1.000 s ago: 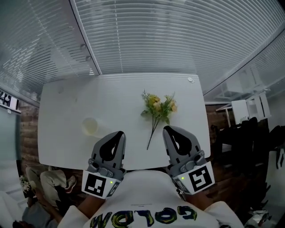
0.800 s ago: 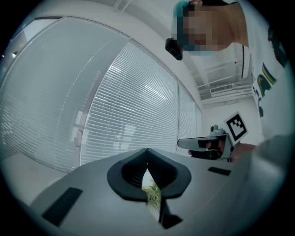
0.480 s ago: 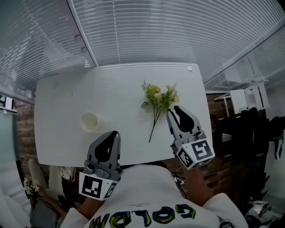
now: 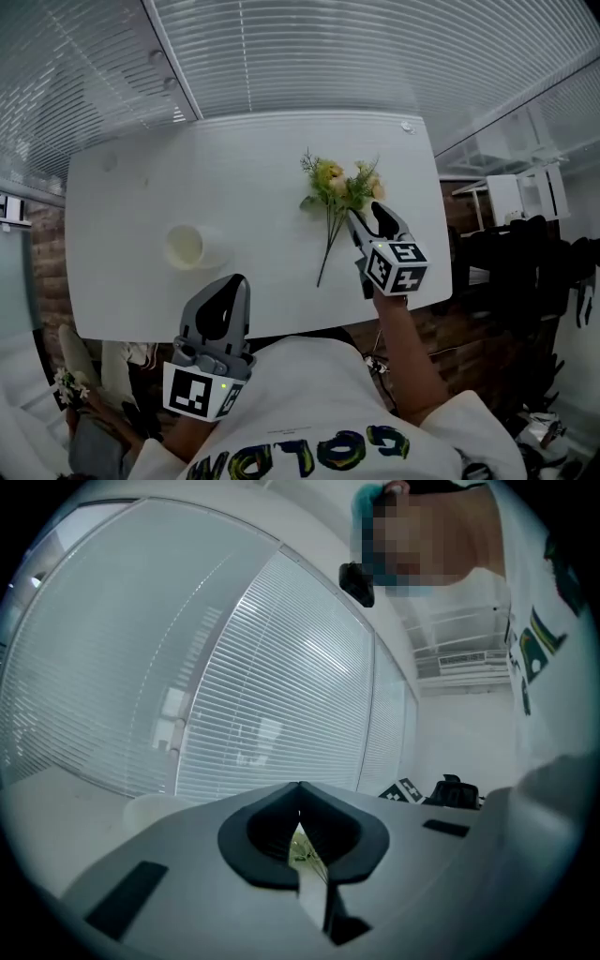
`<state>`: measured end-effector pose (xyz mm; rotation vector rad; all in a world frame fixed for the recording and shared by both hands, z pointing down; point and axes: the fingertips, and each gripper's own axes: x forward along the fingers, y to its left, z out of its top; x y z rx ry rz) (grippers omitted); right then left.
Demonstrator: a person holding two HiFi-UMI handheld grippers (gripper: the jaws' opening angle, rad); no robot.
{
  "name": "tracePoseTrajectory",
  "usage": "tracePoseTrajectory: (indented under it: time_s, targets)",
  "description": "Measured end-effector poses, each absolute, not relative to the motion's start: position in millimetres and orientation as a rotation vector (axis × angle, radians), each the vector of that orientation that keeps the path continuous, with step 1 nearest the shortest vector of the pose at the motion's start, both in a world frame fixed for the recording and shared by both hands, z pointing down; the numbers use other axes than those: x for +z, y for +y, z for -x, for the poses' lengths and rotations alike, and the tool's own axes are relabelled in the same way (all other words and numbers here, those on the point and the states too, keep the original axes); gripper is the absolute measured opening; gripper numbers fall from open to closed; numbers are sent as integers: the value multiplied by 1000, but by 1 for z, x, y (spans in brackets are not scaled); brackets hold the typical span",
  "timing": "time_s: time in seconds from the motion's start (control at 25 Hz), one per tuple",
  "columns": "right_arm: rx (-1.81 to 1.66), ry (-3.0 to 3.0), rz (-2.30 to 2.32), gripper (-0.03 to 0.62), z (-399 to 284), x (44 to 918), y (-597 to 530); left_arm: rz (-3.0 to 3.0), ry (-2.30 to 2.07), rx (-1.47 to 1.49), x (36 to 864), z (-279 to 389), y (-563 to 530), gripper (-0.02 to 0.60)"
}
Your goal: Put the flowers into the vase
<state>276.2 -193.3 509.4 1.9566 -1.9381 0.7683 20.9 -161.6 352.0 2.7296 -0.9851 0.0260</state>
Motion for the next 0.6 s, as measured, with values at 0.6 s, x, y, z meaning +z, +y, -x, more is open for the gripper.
tracePoseTrajectory:
  time_s: [0.6]
  targets:
    - [1356,-1828,-1911,347,-282,624,-218,-2674,-991,91,375,-9,-164,14]
